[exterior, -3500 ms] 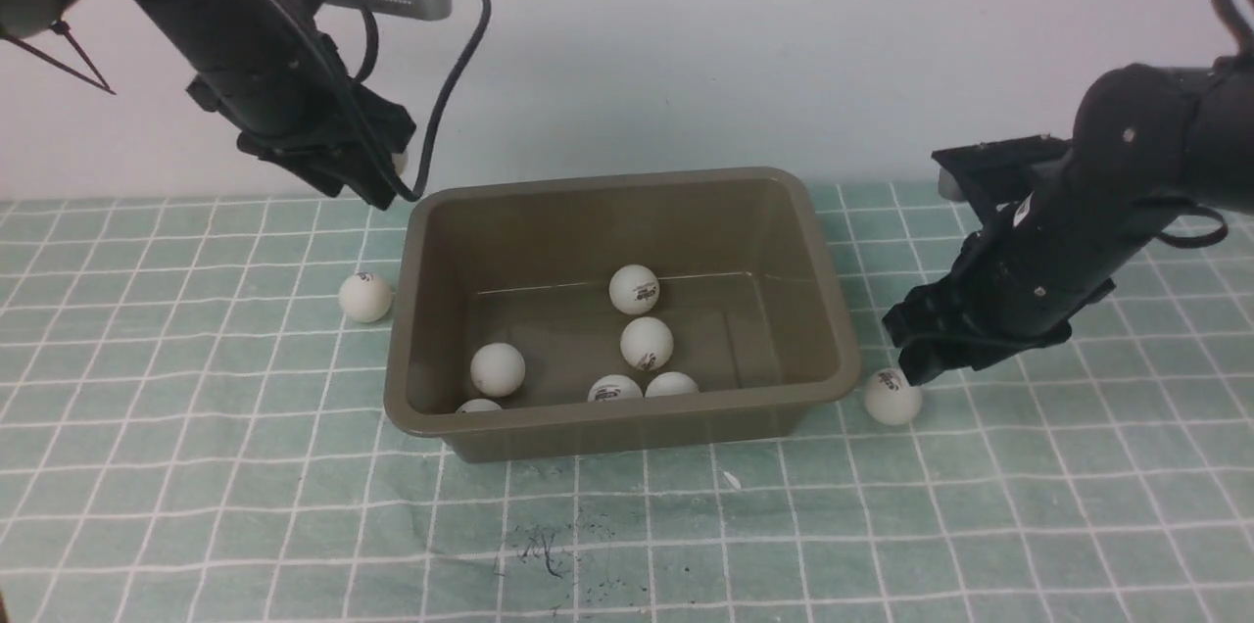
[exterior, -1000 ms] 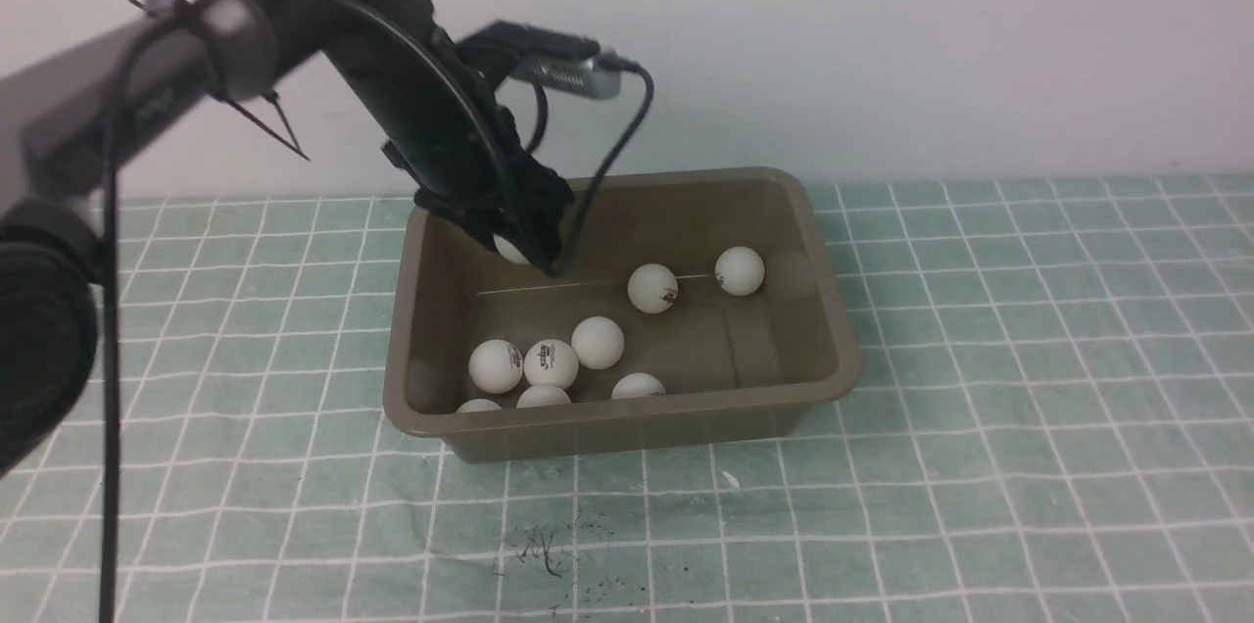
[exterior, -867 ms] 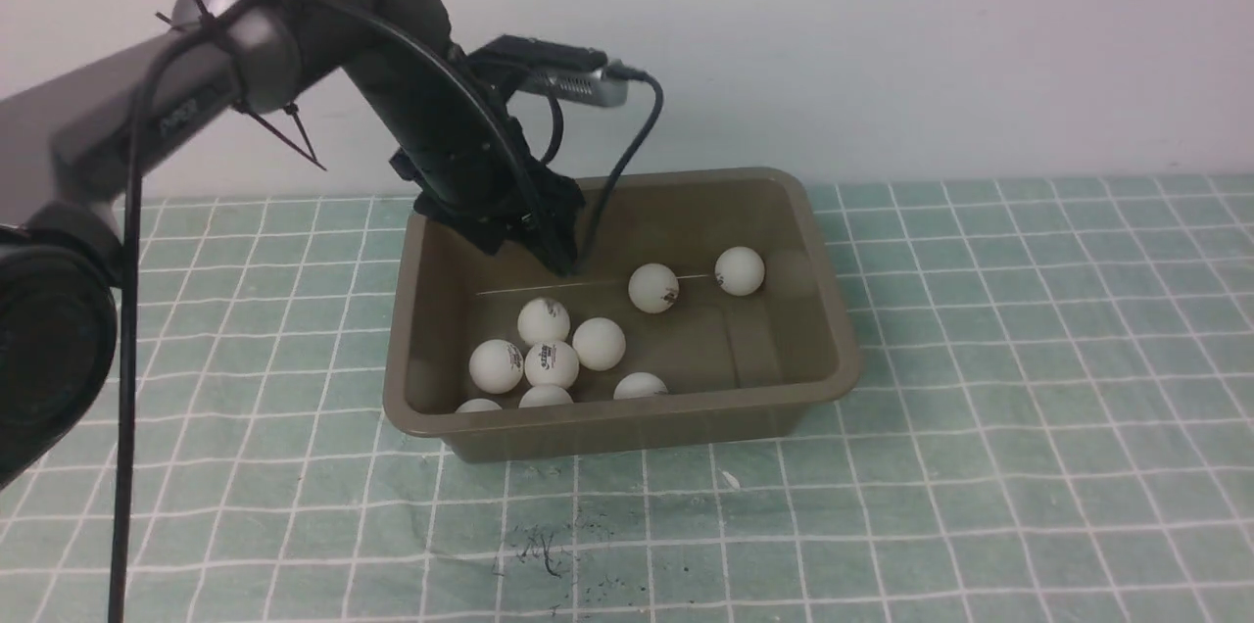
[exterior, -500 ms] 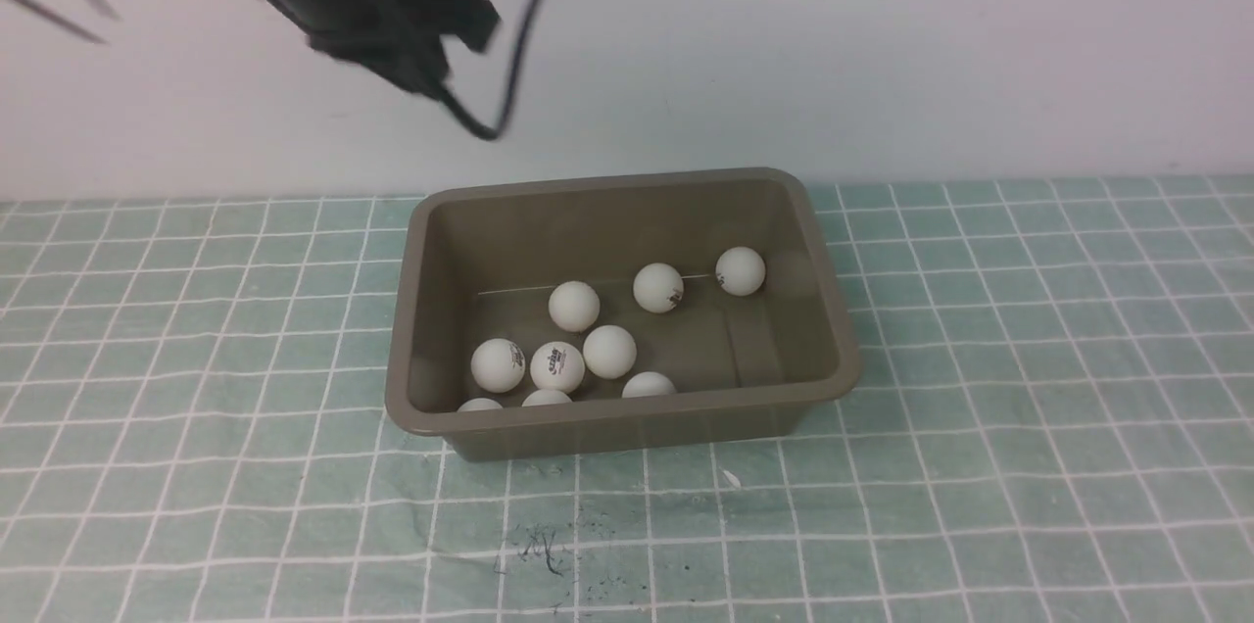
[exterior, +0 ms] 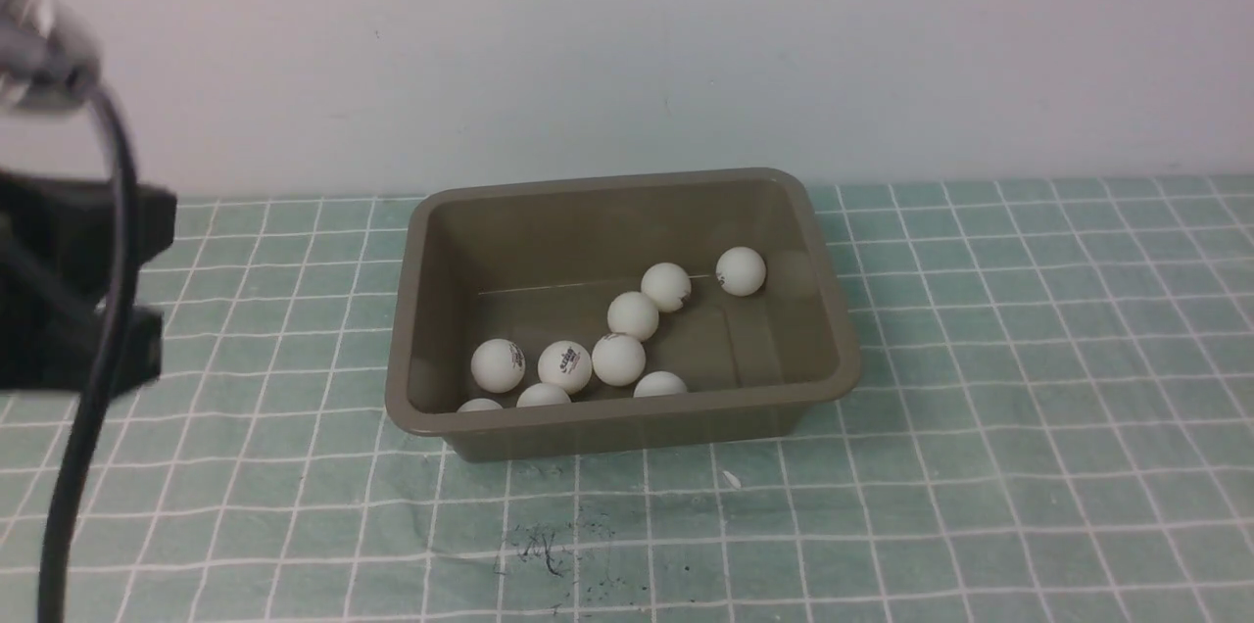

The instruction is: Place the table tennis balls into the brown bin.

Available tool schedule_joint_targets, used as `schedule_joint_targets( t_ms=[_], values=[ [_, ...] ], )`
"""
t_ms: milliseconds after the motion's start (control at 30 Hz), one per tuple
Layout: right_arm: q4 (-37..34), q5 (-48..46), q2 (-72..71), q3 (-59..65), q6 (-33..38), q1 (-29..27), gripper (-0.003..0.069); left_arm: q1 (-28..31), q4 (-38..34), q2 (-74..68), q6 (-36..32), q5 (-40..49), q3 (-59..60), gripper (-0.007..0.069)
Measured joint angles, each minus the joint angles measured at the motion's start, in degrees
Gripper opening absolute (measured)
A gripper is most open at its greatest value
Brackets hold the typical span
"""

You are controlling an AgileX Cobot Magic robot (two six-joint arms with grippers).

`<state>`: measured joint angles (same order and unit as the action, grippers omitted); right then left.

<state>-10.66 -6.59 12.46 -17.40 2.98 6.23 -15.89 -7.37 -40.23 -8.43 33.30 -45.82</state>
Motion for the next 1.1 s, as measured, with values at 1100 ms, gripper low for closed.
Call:
schedule_joint_targets(
  t_ms=[1100],
  values=[
    [-0.06, 0.05, -0.06, 0.00, -0.26, 0.00, -0.0013, 8.31, 3.41, 40.95, 2.72, -8.73, 37.80, -0.0004]
  ],
)
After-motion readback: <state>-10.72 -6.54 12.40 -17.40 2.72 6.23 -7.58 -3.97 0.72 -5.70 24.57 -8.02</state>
